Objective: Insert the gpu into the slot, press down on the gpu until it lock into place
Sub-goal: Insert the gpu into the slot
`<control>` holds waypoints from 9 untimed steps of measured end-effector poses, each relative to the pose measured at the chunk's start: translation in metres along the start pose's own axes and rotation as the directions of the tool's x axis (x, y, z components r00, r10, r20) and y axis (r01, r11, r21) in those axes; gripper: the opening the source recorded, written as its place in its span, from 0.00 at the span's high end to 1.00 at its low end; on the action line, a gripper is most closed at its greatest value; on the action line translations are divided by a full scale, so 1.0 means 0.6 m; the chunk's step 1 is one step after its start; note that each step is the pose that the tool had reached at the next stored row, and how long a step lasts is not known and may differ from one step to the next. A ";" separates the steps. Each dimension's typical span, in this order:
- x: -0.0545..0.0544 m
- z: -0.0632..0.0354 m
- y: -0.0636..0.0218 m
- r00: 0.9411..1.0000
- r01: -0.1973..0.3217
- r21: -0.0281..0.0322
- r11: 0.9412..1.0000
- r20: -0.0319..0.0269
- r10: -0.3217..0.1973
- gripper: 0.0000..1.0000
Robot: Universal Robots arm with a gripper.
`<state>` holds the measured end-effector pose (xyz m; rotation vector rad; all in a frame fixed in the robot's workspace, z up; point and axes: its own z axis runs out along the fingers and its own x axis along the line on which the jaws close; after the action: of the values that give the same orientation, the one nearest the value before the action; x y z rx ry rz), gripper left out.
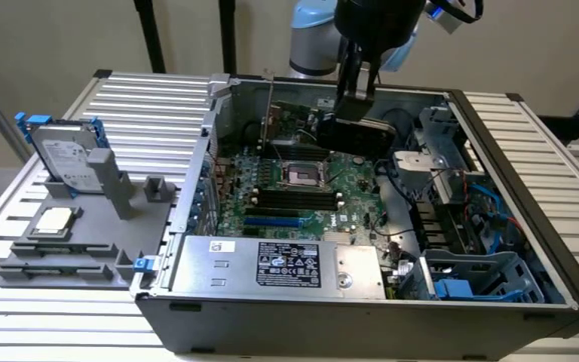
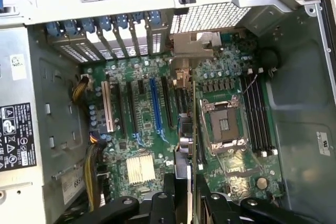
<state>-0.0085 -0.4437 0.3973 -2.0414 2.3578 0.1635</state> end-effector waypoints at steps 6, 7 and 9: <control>0.000 0.005 0.000 0.994 0.106 0.009 0.994 -0.005 -0.106 0.74; 0.001 0.006 0.000 0.992 0.122 0.011 0.992 -0.006 -0.122 0.74; 0.002 0.010 0.004 0.991 0.135 0.017 0.991 -0.006 -0.134 0.74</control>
<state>-0.0113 -0.4438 0.3917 -2.1853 2.2056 0.1350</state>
